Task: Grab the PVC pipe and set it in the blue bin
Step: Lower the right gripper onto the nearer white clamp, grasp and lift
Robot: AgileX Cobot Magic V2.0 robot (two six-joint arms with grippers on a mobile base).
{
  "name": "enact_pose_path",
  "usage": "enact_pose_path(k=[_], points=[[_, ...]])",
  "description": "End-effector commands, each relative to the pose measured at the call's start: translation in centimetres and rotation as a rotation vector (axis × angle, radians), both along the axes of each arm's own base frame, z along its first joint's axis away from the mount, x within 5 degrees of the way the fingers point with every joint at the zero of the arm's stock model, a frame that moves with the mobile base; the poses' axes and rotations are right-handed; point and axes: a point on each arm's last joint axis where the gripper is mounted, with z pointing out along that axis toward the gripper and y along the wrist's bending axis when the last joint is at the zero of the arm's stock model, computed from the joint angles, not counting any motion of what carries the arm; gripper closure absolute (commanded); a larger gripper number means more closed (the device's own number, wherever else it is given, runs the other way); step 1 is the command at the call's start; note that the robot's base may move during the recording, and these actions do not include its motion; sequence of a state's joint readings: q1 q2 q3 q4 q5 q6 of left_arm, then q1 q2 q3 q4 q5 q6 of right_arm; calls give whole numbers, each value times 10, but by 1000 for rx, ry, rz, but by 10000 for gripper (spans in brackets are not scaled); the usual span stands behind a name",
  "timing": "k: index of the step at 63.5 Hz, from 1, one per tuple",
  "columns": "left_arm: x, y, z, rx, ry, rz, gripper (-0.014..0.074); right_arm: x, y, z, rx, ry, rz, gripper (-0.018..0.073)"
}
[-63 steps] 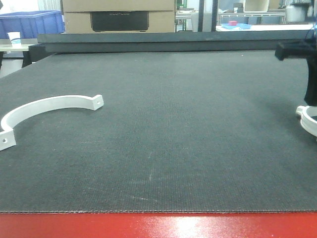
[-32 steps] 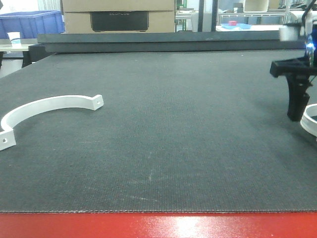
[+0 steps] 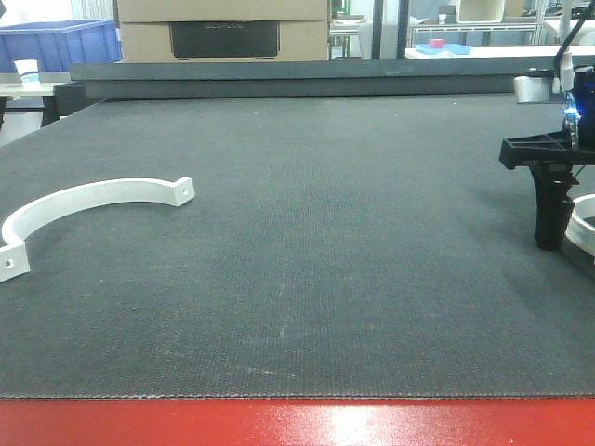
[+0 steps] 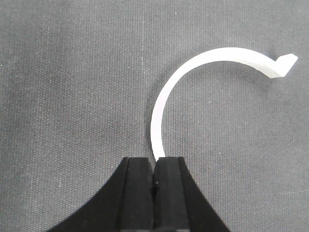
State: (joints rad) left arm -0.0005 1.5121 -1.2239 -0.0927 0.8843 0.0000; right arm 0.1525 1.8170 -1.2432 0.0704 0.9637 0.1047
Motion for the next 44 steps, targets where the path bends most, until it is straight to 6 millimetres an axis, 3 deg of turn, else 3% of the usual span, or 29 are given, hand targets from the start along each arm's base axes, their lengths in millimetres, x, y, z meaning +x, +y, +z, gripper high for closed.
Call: enact_pose_path(k=[1,8,14,21,30,44], points=[[1,-3,2,-14,-15,3,691,1,0,1,-6,-3,4,263],[1,-3,2,-14,-15,3,691,1,0,1,-6,-3,4,267],[1,-3,2,-14,-15,3,691,1,0,1,-6,-3,4,333],[1,-3,2,-14,-15,3,691,1,-1,1,-14,-4,9,468],[0,-3,2,-14,-1,2,691,1,-4,4,-55,5,30,718],[-4,-3,5,-16,64,8,708,3,-6,28,-70,-43,38,715]])
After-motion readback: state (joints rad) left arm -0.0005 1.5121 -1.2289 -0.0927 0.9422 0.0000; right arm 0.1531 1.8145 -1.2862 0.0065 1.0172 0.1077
